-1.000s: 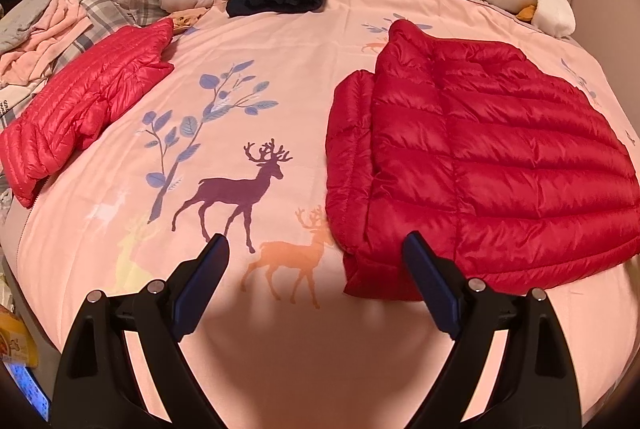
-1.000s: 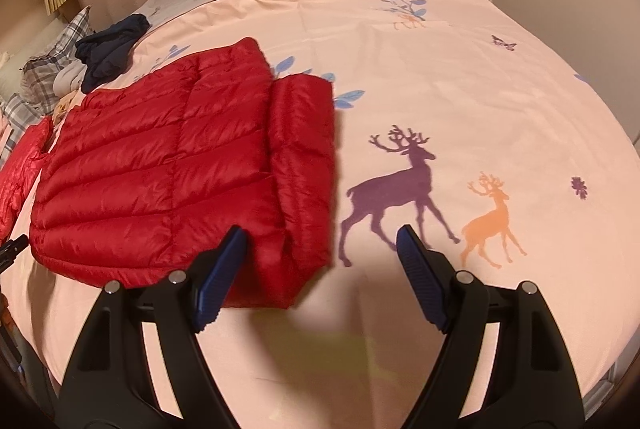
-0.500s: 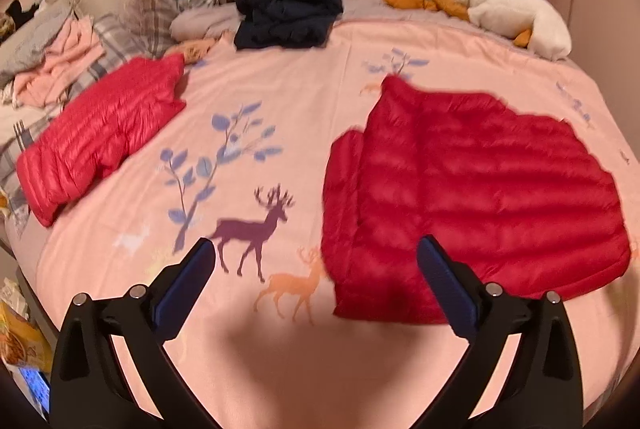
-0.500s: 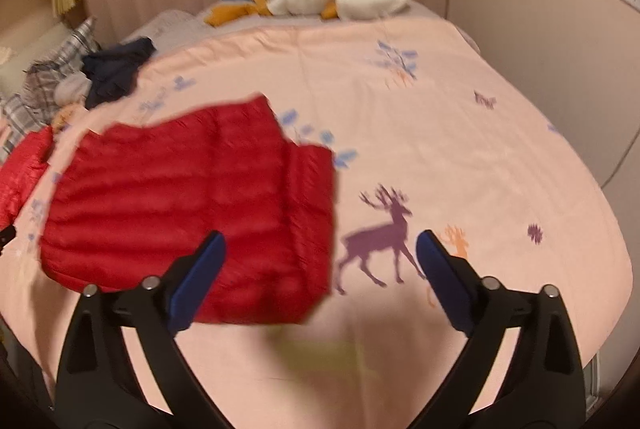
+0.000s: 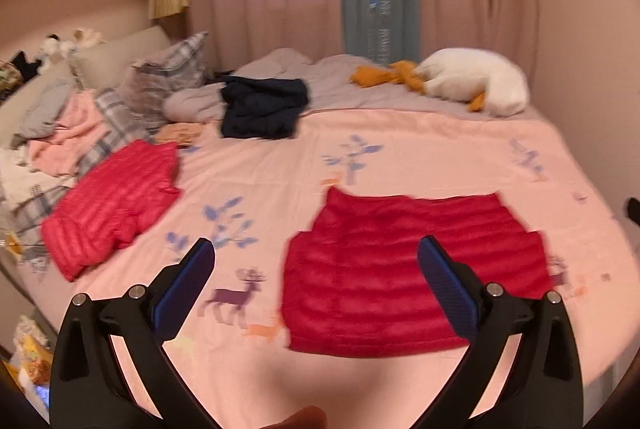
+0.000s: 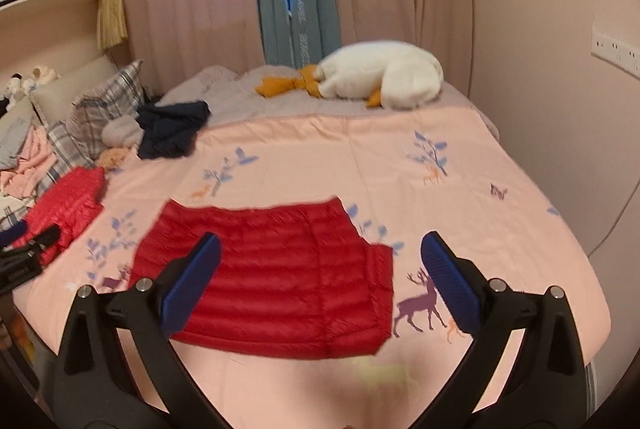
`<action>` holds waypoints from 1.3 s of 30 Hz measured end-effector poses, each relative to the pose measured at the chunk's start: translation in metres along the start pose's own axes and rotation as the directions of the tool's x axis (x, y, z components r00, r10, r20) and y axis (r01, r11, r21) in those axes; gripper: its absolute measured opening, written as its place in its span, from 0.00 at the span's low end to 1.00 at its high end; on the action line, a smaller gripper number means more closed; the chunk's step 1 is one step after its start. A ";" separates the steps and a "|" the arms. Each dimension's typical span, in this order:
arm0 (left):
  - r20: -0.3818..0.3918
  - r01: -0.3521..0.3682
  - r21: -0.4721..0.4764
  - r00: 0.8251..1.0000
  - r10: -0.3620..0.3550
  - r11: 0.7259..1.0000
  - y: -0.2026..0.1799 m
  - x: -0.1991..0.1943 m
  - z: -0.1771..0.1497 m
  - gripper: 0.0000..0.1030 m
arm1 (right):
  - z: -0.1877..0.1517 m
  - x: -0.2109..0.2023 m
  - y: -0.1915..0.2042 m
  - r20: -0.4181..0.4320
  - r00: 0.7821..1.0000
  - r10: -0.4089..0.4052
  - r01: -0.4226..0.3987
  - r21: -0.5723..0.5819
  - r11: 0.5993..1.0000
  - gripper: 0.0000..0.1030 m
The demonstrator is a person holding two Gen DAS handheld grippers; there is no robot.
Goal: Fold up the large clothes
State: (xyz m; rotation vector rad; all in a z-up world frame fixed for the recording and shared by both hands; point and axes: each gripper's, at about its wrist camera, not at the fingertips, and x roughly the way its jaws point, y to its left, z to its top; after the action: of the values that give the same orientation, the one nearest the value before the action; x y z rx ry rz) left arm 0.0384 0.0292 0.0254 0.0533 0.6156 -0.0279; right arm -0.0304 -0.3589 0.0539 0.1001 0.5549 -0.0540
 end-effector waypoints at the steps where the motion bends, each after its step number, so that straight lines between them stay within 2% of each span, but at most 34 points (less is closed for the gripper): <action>1: -0.007 0.020 0.001 1.000 -0.020 1.000 -0.005 -0.005 0.004 0.99 | 0.005 -0.007 0.006 0.010 1.000 -0.006 0.006 -0.012 1.000 0.98; 5: 0.002 -0.008 0.037 1.000 0.008 0.999 -0.021 -0.020 0.009 0.99 | 0.009 -0.028 0.021 0.033 0.999 -0.006 0.007 -0.025 1.000 0.98; 8: -0.005 0.027 0.035 1.000 -0.027 0.999 -0.028 -0.025 0.006 0.99 | 0.004 -0.033 0.029 0.015 1.000 0.005 -0.004 -0.030 1.000 0.98; 10: -0.016 0.027 0.026 1.000 -0.026 0.999 -0.029 -0.024 0.003 0.99 | -0.001 -0.031 0.032 -0.007 1.000 0.019 -0.019 -0.031 0.999 0.98; 13: -0.037 0.021 0.022 0.999 -0.020 1.000 -0.033 -0.021 -0.003 0.99 | -0.016 -0.017 0.039 -0.069 0.997 0.025 -0.028 -0.033 0.999 0.98; 18: -0.116 0.022 0.026 0.993 -0.019 0.999 -0.038 0.000 -0.022 0.99 | -0.043 0.013 0.051 -0.174 0.985 0.009 -0.017 -0.045 0.999 0.98; 26: -0.221 0.020 0.028 0.975 -0.013 0.999 -0.036 0.028 -0.043 0.99 | -0.064 0.042 0.064 -0.266 0.964 0.009 -0.026 -0.063 0.998 0.98; 39: -0.261 0.029 0.049 0.965 -0.016 0.998 -0.041 0.041 -0.050 0.99 | -0.066 0.053 0.065 -0.291 0.957 0.017 -0.036 -0.059 0.998 0.98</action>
State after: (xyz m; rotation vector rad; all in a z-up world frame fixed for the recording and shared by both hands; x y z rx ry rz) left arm 0.0417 -0.0091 -0.0405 0.1016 0.8792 -0.0598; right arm -0.0154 -0.2878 -0.0247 0.0528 0.8486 0.0054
